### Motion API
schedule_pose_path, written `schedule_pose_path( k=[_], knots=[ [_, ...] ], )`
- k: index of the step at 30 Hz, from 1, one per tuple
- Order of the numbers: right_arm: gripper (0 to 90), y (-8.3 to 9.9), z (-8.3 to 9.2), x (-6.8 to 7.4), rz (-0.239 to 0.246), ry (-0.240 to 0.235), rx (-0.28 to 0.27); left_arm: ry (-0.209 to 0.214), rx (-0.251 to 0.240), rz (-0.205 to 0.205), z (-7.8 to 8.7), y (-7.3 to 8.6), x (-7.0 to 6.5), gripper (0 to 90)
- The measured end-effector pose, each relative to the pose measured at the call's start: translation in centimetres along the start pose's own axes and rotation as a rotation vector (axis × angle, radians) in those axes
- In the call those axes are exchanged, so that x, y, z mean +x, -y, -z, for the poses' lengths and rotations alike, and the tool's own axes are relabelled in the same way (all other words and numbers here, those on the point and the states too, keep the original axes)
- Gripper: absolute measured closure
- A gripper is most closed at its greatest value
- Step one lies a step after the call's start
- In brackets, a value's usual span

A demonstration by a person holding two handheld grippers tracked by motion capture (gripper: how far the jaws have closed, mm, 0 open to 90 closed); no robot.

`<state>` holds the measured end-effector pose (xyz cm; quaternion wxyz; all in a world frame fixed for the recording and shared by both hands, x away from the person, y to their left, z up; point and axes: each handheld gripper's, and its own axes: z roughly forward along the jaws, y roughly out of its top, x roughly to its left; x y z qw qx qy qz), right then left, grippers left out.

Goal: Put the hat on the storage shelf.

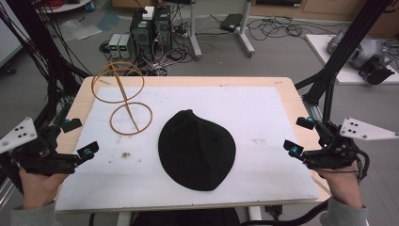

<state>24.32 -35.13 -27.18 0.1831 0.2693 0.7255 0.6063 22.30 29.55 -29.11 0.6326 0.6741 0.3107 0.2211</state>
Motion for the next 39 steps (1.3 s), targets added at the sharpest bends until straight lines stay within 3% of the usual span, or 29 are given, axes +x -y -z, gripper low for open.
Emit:
schedule_pose_path(
  k=[13, 23, 33, 39],
  knots=[
    [9.2, 0.1, 0.1, -0.3, -0.008, 0.009, -0.004, 0.002, 0.005, -0.004, 0.0, 0.0, -0.1, 1.7],
    [9.2, -0.3, -0.5, 0.2, 0.01, 0.007, 0.006, 0.0, 0.007, -0.003, 0.3, 0.1, -0.4, 1.7],
    [9.2, -1.0, -2.6, 1.0, 0.037, -0.062, 0.011, -0.022, 0.032, 0.007, 0.6, 0.7, -0.8, 1.7],
    [9.2, -1.6, -5.2, 1.1, 0.051, -0.106, 0.048, -0.018, 0.027, 0.017, 0.5, 1.0, -1.1, 1.7]
  ],
)
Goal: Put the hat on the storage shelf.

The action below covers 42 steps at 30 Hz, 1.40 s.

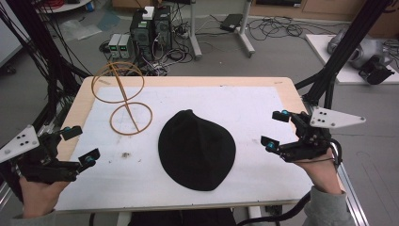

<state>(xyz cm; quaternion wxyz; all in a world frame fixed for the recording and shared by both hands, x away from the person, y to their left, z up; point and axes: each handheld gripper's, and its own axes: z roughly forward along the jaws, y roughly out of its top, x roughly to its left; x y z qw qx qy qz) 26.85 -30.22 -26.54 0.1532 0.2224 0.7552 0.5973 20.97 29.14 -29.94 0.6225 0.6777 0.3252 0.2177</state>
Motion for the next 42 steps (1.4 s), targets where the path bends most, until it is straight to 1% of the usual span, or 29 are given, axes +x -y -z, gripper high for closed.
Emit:
schedule_pose_path(
  k=[2, 3, 4, 7, 8, 10, 11, 14, 15, 16, 17, 19, 20, 23, 24, 26, 27, 28, 30, 31, 34, 35, 36, 37, 38, 39, 40, 42],
  knots=[
    [9.2, -0.1, -0.2, 0.0, -0.001, -0.005, -0.002, 0.0, 0.006, -0.002, 0.0, 0.1, -0.2, 1.7],
    [9.2, -0.4, -0.8, -0.1, 0.011, -0.025, -0.003, 0.0, 0.002, -0.001, 0.1, 0.1, -0.3, 1.7],
    [9.2, -0.4, -0.8, -0.1, 0.011, -0.025, -0.003, -0.001, 0.0, 0.0, 0.1, 0.1, -0.3, 1.7],
    [9.2, -1.1, -1.6, 0.0, 0.028, -0.024, 0.02, -0.007, 0.003, -0.004, 0.3, 0.1, -0.5, 1.7],
    [9.2, -1.8, -2.1, 0.1, 0.041, -0.029, 0.022, -0.011, 0.003, -0.005, 0.5, 0.1, -0.6, 1.7],
    [9.2, -2.3, -2.7, 0.3, 0.046, -0.039, 0.023, -0.012, 0.003, -0.005, 0.6, 0.1, -0.6, 1.7],
    [9.2, -2.6, -3.1, 0.3, 0.058, -0.045, 0.023, -0.014, 0.0, -0.002, 0.7, 0.1, -0.7, 1.7],
    [9.2, -3.3, -4.3, 0.6, 0.066, -0.056, 0.044, -0.019, 0.003, -0.004, 1.0, 0.2, -0.7, 1.7],
    [9.2, -3.3, -4.3, 0.6, 0.066, -0.056, 0.044, -0.019, 0.003, -0.004, 1.0, 0.2, -0.7, 1.7],
    [9.2, -3.6, -5.2, 0.7, 0.072, -0.068, 0.052, -0.02, 0.004, -0.003, 1.2, 0.3, -0.7, 1.7],
    [9.2, -3.6, -5.2, 0.7, 0.072, -0.068, 0.052, -0.02, 0.004, -0.003, 1.2, 0.3, -0.7, 1.7],
    [9.2, -3.8, -6.2, 0.9, 0.079, -0.076, 0.064, -0.022, 0.006, -0.002, 1.3, 0.3, -0.8, 1.7],
    [9.2, -3.9, -7.0, 0.8, 0.081, -0.088, 0.069, -0.025, 0.005, 0.0, 1.5, 0.3, -0.7, 1.7],
    [9.2, -4.0, -8.0, 0.6, 0.074, -0.094, 0.082, -0.029, 0.006, 0.002, 1.7, 0.4, -0.8, 1.7],
    [9.2, -4.0, -9.0, 0.3, 0.065, -0.098, 0.097, -0.032, 0.009, -0.001, 1.8, 0.4, -0.8, 1.7],
    [9.2, -3.9, -9.8, 0.3, 0.065, -0.105, 0.103, -0.035, 0.008, 0.001, 2.0, 0.5, -0.9, 1.7],
    [9.2, -3.9, -9.8, 0.3, 0.065, -0.105, 0.103, -0.035, 0.008, 0.001, 2.0, 0.5, -0.9, 1.7],
    [9.2, -3.9, -10.5, 0.2, 0.06, -0.111, 0.113, -0.038, 0.007, 0.002, 2.1, 0.5, -0.9, 1.7],
    [9.2, -3.9, -10.8, 0.2, 0.063, -0.116, 0.116, -0.044, 0.01, 0.005, 2.2, 0.6, -0.9, 1.7],
    [9.2, -3.9, -11.4, 0.1, 0.062, -0.12, 0.119, -0.045, 0.014, 0.004, 2.3, 0.6, -1.0, 1.7],
    [9.2, -3.8, -12.1, 0.1, 0.06, -0.126, 0.124, -0.045, 0.019, 0.002, 2.4, 0.7, -1.0, 1.7],
    [9.2, -3.8, -12.1, 0.1, 0.06, -0.126, 0.124, -0.045, 0.019, 0.002, 2.5, 0.7, -1.0, 1.7],
    [9.2, -3.6, -12.6, 0.1, 0.066, -0.121, 0.12, -0.044, 0.019, 0.002, 2.5, 0.7, -1.1, 1.7],
    [9.2, -3.6, -12.6, 0.1, 0.066, -0.121, 0.12, -0.041, 0.02, 0.001, 2.5, 0.7, -1.1, 1.7],
    [9.2, -3.2, -13.2, 0.1, 0.076, -0.118, 0.111, -0.035, 0.023, 0.0, 2.5, 0.7, -1.1, 1.7],
    [9.2, -3.2, -13.2, 0.1, 0.076, -0.118, 0.111, -0.032, 0.024, -0.003, 2.6, 0.8, -1.2, 1.7],
    [9.2, -2.9, -14.0, -0.1, 0.07, -0.109, 0.123, -0.035, 0.026, -0.003, 2.6, 0.8, -1.2, 1.7],
    [9.2, -2.8, -14.2, -0.1, 0.065, -0.104, 0.13, -0.037, 0.029, -0.003, 2.6, 0.8, -1.2, 1.7]
  ],
)
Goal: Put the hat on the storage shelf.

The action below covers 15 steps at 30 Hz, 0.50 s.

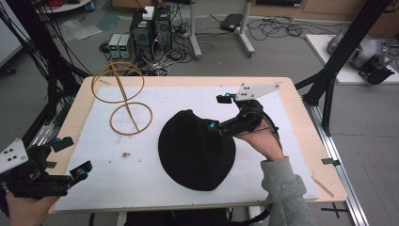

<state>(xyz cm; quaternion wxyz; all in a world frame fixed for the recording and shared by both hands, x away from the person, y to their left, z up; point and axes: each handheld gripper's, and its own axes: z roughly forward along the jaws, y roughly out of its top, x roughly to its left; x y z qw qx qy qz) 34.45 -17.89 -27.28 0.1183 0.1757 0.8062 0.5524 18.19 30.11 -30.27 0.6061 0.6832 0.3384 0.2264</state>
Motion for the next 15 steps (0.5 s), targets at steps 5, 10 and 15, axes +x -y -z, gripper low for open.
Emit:
schedule_pose_path(
  k=[5, 10, 15],
  knots=[
    [9.2, 0.4, -1.8, -0.2, -0.008, -0.014, 0.021, -0.005, -0.001, 0.004, 0.1, 0.1, 0.1, 1.7],
    [9.3, 0.7, -3.4, -0.3, 0.003, -0.02, 0.042, -0.008, 0.008, 0.009, 0.0, 0.3, 0.1, 1.7],
    [9.3, 1.3, -5.1, -0.3, -0.005, -0.029, 0.077, 0.0, 0.014, 0.007, 0.0, 0.4, 0.0, 1.7]
  ],
)
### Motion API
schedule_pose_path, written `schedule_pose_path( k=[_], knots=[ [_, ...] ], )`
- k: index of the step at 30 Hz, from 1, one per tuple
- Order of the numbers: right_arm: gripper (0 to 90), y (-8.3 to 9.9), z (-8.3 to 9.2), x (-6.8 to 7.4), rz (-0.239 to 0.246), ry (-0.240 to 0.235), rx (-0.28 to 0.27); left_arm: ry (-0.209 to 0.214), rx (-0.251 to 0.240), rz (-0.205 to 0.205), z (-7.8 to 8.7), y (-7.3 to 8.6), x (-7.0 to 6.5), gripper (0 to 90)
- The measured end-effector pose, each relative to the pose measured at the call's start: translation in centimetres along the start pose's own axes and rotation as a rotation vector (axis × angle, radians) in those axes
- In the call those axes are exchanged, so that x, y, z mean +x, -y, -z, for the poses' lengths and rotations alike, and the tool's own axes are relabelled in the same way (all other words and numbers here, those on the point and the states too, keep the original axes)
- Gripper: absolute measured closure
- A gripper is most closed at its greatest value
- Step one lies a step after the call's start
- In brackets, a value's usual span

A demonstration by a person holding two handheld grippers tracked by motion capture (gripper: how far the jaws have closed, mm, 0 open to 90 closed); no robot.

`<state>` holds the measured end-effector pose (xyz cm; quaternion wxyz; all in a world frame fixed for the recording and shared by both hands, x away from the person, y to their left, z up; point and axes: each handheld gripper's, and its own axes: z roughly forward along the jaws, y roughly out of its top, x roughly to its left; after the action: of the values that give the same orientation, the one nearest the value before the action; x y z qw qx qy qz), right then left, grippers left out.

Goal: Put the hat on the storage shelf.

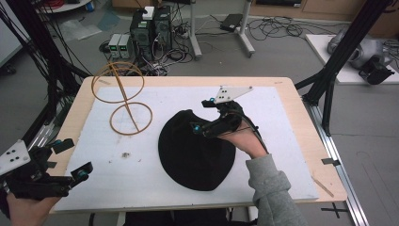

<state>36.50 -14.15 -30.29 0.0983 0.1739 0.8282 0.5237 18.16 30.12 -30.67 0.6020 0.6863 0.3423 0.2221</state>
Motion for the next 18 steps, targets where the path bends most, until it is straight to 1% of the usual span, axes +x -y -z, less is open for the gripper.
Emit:
schedule_pose_path(
  k=[2, 3, 5, 7, 9, 11, 14, 15, 16, 17, 18],
  knots=[
    [9.3, 0.1, -0.2, 0.0, -0.003, -0.004, 0.004, 0.007, -0.005, 0.002, 0.0, 0.1, -0.1, 1.7],
    [9.3, 0.3, -0.6, -0.1, -0.009, -0.01, 0.006, 0.003, 0.003, 0.0, -0.1, 0.1, -0.1, 1.7],
    [9.3, 0.3, -0.8, -0.1, -0.009, -0.012, 0.01, 0.004, 0.009, 0.003, -0.2, 0.2, 0.0, 1.7],
    [9.3, 0.5, -1.2, -0.2, -0.019, -0.012, 0.021, 0.001, 0.009, 0.006, -0.2, 0.3, 0.0, 1.7],
    [9.4, 0.8, -1.7, -0.3, -0.017, -0.015, 0.036, 0.0, 0.013, 0.005, -0.1, 0.4, 0.0, 1.7],
    [9.5, 0.9, -1.8, -0.2, -0.018, -0.016, 0.041, 0.0, 0.009, 0.008, -0.1, 0.4, 0.0, 1.7],
    [22.3, 1.1, -2.1, -0.4, -0.025, -0.052, 0.047, 0.012, 0.002, 0.005, 0.1, 0.4, 0.0, 1.7],
    [24.6, 1.2, -2.1, -0.4, -0.022, -0.055, 0.049, 0.013, 0.0, 0.002, 0.1, 0.4, 0.0, 1.7],
    [24.6, 1.2, -2.1, -0.4, -0.022, -0.055, 0.049, 0.01, -0.001, 0.0, 0.1, 0.3, 0.0, 1.7],
    [30.9, 1.2, -2.2, -0.4, -0.016, -0.06, 0.051, 0.01, -0.002, 0.002, 0.1, 0.3, -0.1, 1.7],
    [33.6, 1.2, -2.2, -0.4, -0.015, -0.059, 0.052, 0.011, 0.001, -0.001, 0.1, 0.3, 0.0, 1.7]
  ],
)
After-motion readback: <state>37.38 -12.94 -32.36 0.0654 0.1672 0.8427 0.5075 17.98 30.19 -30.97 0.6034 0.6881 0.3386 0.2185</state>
